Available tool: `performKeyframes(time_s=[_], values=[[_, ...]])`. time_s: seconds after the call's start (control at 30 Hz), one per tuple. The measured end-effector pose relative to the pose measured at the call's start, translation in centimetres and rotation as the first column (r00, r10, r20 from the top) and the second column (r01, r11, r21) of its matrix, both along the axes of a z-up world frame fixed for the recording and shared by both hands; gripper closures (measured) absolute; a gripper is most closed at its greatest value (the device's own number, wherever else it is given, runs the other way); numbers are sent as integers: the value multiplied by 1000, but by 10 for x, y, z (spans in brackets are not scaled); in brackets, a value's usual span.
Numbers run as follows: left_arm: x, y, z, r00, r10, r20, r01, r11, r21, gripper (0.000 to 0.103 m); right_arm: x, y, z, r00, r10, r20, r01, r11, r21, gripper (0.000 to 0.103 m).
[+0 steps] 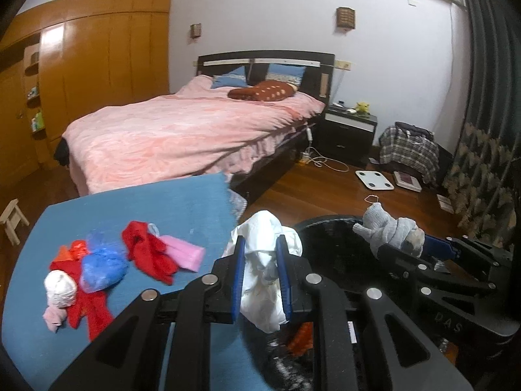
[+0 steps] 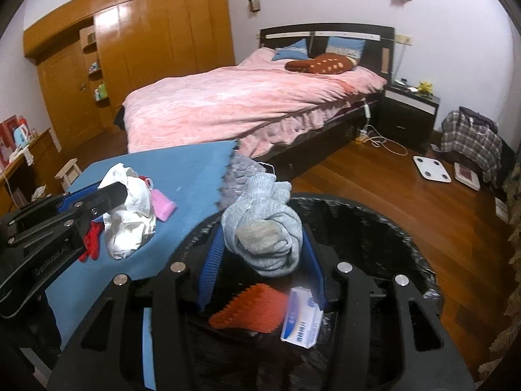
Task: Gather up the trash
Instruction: 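Carry tissue and sock over the bin and open both tools to drop them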
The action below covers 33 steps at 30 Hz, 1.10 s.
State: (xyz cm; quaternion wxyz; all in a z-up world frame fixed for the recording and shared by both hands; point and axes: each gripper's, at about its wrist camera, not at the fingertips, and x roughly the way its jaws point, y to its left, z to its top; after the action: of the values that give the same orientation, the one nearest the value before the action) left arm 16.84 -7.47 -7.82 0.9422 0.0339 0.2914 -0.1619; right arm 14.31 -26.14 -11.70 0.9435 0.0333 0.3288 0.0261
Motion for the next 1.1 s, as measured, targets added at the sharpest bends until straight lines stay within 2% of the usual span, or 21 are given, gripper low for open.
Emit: performKeyframes(time_s=[0.4,0.7,0.8,0.83,0.87,0.9,0.93,1.0,1.07,1.1], values=[[14,-39,-30,996,-77,-36,76,997,-10,84,-8,-46,-25,994,-100,-44,100,995,-14,57],[20,-51,-44,992,-110,-61,109,994,-24,84,-10,-56,-38,989,-130,-69,129,991,-19,57],[21,-50,-45,991,-121,-66,118,992,-42,80,-9,-55,-39,989,-128,-72,127,992,-28,54],[22,-48,-44,990,-125,-70,122,991,-52,74,-9,-54,-39,989,-129,-74,126,991,-38,51],[23,-47,-43,989,-127,-71,123,991,-56,67,-8,-53,-39,989,-130,-72,127,991,-45,41],[24,-45,-42,990,-124,-69,121,991,-58,63,-9,-53,-38,989,-134,-65,131,990,-53,35],[23,-42,-41,991,-120,-64,116,991,-60,56,-9,-52,-37,989,-136,-59,132,990,-56,33],[22,-36,-38,993,-110,-53,106,992,-68,50,-10,-51,-35,989,-138,-47,134,989,-65,22],[21,-28,-34,996,-86,-35,84,994,-63,37,-12,-48,-32,989,-142,-29,139,987,-78,15],[20,-23,-33,997,-75,-27,74,995,-61,35,-12,-48,-30,990,-141,-22,139,987,-80,12]])
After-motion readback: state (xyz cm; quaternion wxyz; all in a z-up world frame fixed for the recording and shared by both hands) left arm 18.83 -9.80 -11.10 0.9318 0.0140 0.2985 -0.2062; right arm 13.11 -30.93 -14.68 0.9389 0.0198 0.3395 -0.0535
